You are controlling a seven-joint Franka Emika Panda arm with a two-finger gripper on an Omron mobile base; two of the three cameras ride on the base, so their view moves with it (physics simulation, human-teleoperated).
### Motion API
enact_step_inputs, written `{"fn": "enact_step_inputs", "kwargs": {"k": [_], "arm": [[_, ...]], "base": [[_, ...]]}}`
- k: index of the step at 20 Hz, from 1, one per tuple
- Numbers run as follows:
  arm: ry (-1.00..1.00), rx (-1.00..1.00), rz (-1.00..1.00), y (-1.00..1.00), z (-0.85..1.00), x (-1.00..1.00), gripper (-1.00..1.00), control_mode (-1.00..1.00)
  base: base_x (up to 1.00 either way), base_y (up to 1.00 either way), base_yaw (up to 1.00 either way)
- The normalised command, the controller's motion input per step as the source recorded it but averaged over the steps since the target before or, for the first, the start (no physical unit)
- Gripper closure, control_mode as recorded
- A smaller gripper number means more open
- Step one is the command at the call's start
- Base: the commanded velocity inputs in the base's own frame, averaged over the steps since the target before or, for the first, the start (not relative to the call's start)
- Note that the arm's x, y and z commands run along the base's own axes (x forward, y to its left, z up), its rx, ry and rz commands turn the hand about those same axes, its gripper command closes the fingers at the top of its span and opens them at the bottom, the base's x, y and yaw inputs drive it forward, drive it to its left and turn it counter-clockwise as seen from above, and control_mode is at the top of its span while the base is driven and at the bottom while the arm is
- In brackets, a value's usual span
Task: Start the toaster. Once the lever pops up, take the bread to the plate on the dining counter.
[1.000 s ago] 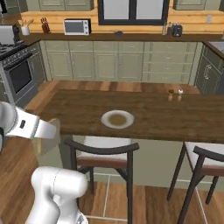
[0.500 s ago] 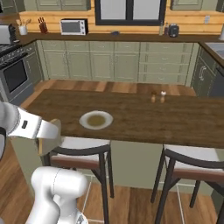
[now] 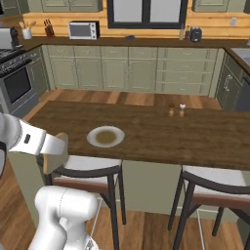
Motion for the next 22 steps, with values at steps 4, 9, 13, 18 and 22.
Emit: {"fn": "enact_step_inputs", "kwargs": {"k": [4,9,13,18,22], "arm": [[0.00,0.00,0.00,0.00,0.00,0.00,1.00,1.00],[0.00,0.00,0.00,0.00,0.00,0.00,1.00,1.00],[0.00,0.00,0.00,0.01,0.00,0.10,1.00,-1.00],[-0.01,0.00,0.05,0.00,0.00,0.83,1.00,-1.00],[0.00,0.00,0.12,0.00,0.00,1.00,1.00,-1.00]], "base": [[0.42,0.09,0.02],[0.05,0.01,0.00],[0.00,0.00,0.00],[0.00,0.00,0.00],[0.00,0.00,0.00]]}}
